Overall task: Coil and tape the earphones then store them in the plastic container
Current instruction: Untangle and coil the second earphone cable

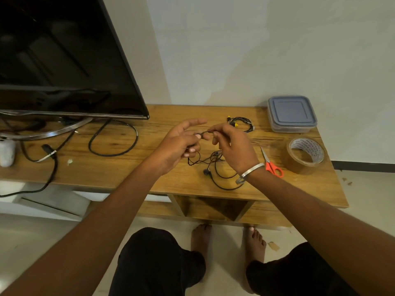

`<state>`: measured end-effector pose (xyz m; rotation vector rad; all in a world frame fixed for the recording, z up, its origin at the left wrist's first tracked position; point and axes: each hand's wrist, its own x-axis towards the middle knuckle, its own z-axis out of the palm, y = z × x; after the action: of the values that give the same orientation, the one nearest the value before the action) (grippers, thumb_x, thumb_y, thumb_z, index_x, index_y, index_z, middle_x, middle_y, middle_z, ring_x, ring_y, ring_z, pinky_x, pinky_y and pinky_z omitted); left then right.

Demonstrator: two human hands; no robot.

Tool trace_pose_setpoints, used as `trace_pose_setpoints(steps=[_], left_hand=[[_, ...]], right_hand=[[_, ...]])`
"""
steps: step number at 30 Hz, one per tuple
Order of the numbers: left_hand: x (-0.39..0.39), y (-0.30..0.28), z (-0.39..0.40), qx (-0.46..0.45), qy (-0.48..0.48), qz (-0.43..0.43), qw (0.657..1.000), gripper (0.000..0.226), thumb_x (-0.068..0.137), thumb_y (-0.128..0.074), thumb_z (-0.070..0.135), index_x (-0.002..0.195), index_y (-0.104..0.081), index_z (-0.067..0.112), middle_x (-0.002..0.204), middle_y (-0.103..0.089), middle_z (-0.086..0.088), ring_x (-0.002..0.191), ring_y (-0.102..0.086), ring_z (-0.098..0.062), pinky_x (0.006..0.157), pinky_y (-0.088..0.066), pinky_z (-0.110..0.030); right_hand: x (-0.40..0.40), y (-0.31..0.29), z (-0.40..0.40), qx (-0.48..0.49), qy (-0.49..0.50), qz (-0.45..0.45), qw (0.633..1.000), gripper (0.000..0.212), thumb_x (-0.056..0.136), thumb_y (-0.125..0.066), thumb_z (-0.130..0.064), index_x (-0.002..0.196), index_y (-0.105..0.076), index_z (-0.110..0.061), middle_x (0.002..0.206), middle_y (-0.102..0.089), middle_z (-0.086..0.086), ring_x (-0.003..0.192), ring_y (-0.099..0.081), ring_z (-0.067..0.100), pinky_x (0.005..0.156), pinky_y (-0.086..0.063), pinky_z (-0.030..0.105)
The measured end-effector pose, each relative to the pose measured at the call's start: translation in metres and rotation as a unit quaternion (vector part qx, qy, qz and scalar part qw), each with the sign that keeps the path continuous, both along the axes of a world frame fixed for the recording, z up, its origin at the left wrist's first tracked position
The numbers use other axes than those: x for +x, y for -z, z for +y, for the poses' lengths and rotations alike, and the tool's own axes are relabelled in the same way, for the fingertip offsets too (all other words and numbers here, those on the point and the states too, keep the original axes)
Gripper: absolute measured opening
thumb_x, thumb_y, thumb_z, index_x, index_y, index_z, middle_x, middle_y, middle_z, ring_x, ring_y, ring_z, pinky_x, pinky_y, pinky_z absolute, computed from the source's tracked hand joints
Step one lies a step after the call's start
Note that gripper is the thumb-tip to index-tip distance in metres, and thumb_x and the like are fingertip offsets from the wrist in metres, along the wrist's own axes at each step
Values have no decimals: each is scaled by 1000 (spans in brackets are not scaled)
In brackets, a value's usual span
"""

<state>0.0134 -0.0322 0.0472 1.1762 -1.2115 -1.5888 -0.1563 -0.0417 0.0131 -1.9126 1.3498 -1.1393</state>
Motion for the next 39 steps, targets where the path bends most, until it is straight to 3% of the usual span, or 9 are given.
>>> trace_pose_setpoints(steps=[6, 11, 16, 23, 26, 30, 33, 36, 39], left_hand=[[5, 9, 5, -35, 0, -120, 992, 27, 99, -51, 9, 124, -60, 13, 84, -69, -2, 41, -35, -5, 43, -32, -18], [9, 8, 3, -26, -25, -163, 986, 21, 97, -58, 20, 111, -68, 9, 66, -60, 0, 43, -40, -6, 43, -36, -16], [12, 9, 0, -43, -47, -196, 979, 19, 94, -62, 30, 95, -72, 14, 59, -56, 6, 49, -48, -2, 49, -42, -16], [11, 14, -2, -60, -60, -204, 975, 25, 99, -54, 31, 85, -68, 14, 62, -56, -4, 55, -54, -11, 51, -45, -21], [11, 18, -4, -61, -66, -221, 971, 24, 98, -55, 30, 85, -69, 16, 60, -55, -3, 54, -53, -12, 53, -47, -24], [10, 22, -2, -59, -57, -224, 971, 17, 96, -59, 25, 96, -70, 12, 63, -55, -3, 56, -53, -9, 58, -50, -25], [9, 25, 0, -48, -45, -232, 971, 19, 93, -63, 28, 105, -71, 16, 75, -61, 0, 61, -58, -8, 64, -54, -27], [8, 29, 0, -40, -23, -265, 963, 18, 88, -68, 40, 103, -70, 29, 80, -65, 1, 68, -65, -9, 72, -56, -35], [-2, 31, 3, -55, -5, -278, 959, 23, 83, -73, 43, 103, -73, 31, 88, -70, 14, 85, -67, -3, 81, -53, -29]], right_hand=[[-18, 2, -11, 26, 120, -53, 991, 16, 97, -46, -14, 101, -62, -18, 70, -62, -7, 58, -53, 2, 58, -46, 21], [-31, 4, -15, 49, 185, -62, 980, 15, 96, -48, -12, 99, -62, -18, 79, -67, -1, 61, -54, -4, 55, -40, 7], [-37, 7, -14, 75, 205, -34, 975, 16, 95, -47, -12, 99, -63, -10, 80, -69, 4, 74, -62, 14, 70, -51, 29], [-33, 15, -13, 116, 186, 27, 975, 19, 93, -49, -9, 103, -66, -8, 98, -70, 6, 90, -64, 21, 77, -48, 27], [-33, 14, -11, 138, 181, 49, 972, 23, 92, -49, -9, 106, -66, -10, 101, -69, 3, 89, -62, 18, 69, -42, 21], [-32, 17, -10, 146, 149, 45, 977, 24, 91, -48, -8, 103, -67, -16, 96, -68, 1, 64, -58, 15, 52, -45, 21], [-29, 18, -11, 157, 138, -17, 978, 21, 91, -48, -7, 94, -64, -21, 93, -68, -2, 73, -64, 21, 65, -55, 34], [-25, 13, -9, 181, 109, -127, 969, 23, 93, -43, 0, 92, -60, -16, 88, -65, 3, 73, -65, 18, 70, -55, 26], [-21, 6, -6, 227, 61, -259, 937, 26, 96, -38, 3, 89, -55, -15, 75, -61, 7, 61, -66, 16, 64, -57, 28]])
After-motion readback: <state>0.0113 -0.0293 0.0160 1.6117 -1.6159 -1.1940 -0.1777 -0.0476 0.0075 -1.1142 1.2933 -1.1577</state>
